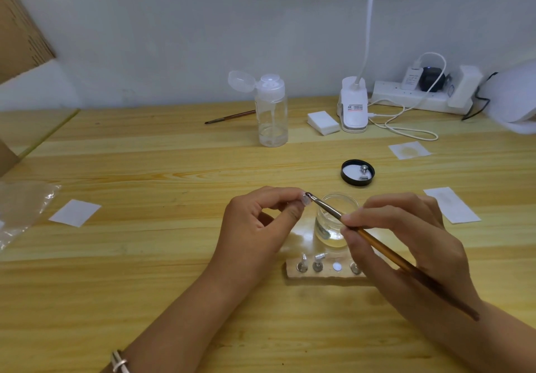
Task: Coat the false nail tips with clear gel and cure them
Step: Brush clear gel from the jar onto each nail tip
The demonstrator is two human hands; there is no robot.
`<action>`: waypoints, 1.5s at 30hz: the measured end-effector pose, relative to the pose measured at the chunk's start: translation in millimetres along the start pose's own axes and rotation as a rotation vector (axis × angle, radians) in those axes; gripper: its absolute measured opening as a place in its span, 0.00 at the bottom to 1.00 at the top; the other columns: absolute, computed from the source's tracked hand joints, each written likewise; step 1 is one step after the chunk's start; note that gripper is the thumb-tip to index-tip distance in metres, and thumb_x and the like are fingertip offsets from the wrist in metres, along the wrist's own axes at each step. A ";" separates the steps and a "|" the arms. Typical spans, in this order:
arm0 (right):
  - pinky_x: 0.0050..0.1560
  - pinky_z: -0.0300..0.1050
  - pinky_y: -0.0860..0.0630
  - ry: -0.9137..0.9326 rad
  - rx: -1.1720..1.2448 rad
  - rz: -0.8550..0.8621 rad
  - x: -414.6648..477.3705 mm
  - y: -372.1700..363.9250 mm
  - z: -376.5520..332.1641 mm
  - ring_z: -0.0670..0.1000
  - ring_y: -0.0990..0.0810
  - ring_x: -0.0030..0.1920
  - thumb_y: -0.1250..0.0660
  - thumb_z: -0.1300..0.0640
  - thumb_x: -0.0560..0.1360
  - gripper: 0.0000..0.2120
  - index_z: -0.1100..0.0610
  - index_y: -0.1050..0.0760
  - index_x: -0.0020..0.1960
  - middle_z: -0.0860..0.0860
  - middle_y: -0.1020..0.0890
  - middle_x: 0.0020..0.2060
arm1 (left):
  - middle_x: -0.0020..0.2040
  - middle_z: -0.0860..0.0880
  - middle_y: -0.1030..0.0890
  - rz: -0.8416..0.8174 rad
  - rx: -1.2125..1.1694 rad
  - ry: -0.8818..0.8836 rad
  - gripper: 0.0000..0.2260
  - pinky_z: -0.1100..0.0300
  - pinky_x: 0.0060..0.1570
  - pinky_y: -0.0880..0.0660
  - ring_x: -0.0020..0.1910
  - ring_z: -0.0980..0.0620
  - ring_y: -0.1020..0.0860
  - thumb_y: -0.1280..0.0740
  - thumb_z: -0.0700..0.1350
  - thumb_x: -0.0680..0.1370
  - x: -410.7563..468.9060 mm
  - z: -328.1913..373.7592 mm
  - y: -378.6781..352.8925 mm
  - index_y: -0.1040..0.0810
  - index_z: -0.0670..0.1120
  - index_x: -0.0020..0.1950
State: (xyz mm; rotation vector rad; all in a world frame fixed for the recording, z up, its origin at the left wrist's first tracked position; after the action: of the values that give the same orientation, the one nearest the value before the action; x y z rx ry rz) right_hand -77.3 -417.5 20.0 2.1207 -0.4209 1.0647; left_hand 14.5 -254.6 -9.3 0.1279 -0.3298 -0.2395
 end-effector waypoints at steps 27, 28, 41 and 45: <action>0.54 0.46 0.31 -0.016 0.030 -0.023 -1.1 -1.5 2.4 0.41 0.24 0.53 0.31 0.54 0.75 0.05 0.53 0.19 0.49 0.44 0.19 0.46 | 0.42 0.54 0.14 -0.042 -0.015 0.050 0.06 0.62 0.35 0.27 0.41 0.50 0.17 0.31 0.40 0.78 -1.3 4.6 -4.4 0.20 0.52 0.46; 0.54 0.45 0.31 -0.016 0.029 -0.026 -1.0 -1.9 2.2 0.40 0.24 0.53 0.31 0.54 0.75 0.05 0.54 0.19 0.49 0.44 0.19 0.46 | 0.42 0.53 0.14 -0.047 -0.015 0.050 0.05 0.61 0.35 0.27 0.41 0.49 0.18 0.31 0.40 0.78 -1.0 4.4 -4.8 0.20 0.51 0.46; 0.52 0.49 0.28 -0.068 0.045 0.006 -1.5 2.0 3.7 0.45 0.23 0.53 0.31 0.55 0.75 0.05 0.53 0.19 0.49 0.45 0.19 0.46 | 0.43 0.53 0.14 -0.037 -0.007 0.025 0.07 0.64 0.36 0.28 0.41 0.58 0.20 0.31 0.40 0.78 -0.1 3.2 -2.6 0.19 0.53 0.45; 0.54 0.46 0.30 -0.055 0.028 -0.021 -0.3 -0.6 3.0 0.46 0.22 0.51 0.31 0.55 0.75 0.05 0.54 0.19 0.49 0.45 0.19 0.45 | 0.43 0.54 0.14 -0.038 -0.004 0.016 0.08 0.68 0.35 0.29 0.41 0.60 0.20 0.31 0.38 0.78 0.0 3.8 -2.4 0.18 0.51 0.45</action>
State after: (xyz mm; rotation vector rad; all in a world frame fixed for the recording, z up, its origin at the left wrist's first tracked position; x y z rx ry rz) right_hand -75.4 -419.2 18.3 2.1783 -0.4114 1.0081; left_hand 12.8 -257.3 -6.1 0.1326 -0.3110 -0.2762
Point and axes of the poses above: each hand's wrist, its own x-axis towards the middle knuckle, its own y-axis out of the back of the hand, z = x × y, the point moved 7 cm from there along x, towards the middle knuckle
